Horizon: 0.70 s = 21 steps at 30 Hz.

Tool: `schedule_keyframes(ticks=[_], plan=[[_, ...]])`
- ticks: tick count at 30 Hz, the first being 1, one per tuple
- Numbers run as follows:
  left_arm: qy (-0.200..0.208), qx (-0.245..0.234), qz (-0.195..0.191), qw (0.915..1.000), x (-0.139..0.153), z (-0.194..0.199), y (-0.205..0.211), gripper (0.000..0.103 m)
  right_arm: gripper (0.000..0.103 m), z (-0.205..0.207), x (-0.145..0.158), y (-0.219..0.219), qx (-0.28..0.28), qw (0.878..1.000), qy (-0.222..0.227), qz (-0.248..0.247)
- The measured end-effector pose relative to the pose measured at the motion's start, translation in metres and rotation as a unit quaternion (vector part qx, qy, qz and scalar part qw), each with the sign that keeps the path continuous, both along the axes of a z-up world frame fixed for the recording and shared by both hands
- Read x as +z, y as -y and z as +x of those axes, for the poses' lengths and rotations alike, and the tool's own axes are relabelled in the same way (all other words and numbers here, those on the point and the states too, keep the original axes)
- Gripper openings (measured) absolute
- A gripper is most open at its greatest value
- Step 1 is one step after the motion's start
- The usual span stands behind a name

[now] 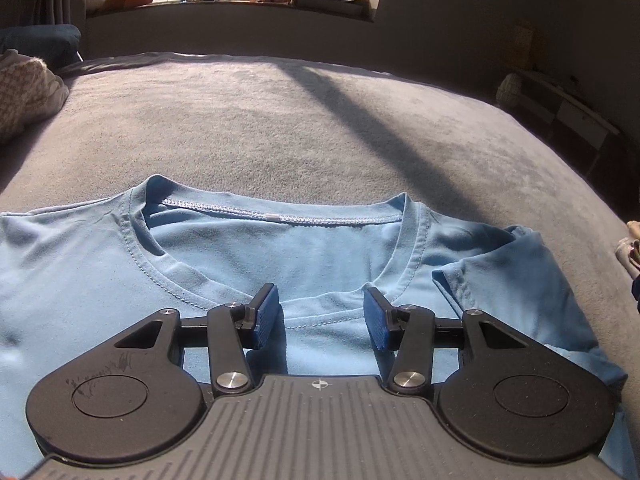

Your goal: Fold clothes

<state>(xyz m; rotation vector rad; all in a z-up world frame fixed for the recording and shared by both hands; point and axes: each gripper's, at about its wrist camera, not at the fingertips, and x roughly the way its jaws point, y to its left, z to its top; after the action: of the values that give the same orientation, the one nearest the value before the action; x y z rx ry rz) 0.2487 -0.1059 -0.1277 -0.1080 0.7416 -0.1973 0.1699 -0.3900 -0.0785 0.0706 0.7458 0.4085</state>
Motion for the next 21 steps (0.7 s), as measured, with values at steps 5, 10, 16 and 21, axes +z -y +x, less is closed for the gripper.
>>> schedule_keyframes(ticks=[5,10,16,21], plan=[[0.005,0.002,0.007,1.0000,-0.003,0.001,0.005,0.049,0.042,-0.020,-0.018,-0.018,0.070,0.996,0.000,-0.059],[0.010,0.000,0.012,0.9999,-0.004,0.000,0.006,0.050,0.032,-0.044,-0.033,-0.031,0.135,0.986,0.001,-0.098],[0.013,-0.001,0.015,0.9998,-0.006,0.002,0.008,0.050,0.032,-0.074,-0.039,-0.046,0.201,0.967,0.029,-0.155],[0.014,-0.001,0.014,0.9998,-0.006,0.002,0.008,0.051,0.032,-0.100,-0.033,-0.057,0.244,0.943,0.076,-0.212]])
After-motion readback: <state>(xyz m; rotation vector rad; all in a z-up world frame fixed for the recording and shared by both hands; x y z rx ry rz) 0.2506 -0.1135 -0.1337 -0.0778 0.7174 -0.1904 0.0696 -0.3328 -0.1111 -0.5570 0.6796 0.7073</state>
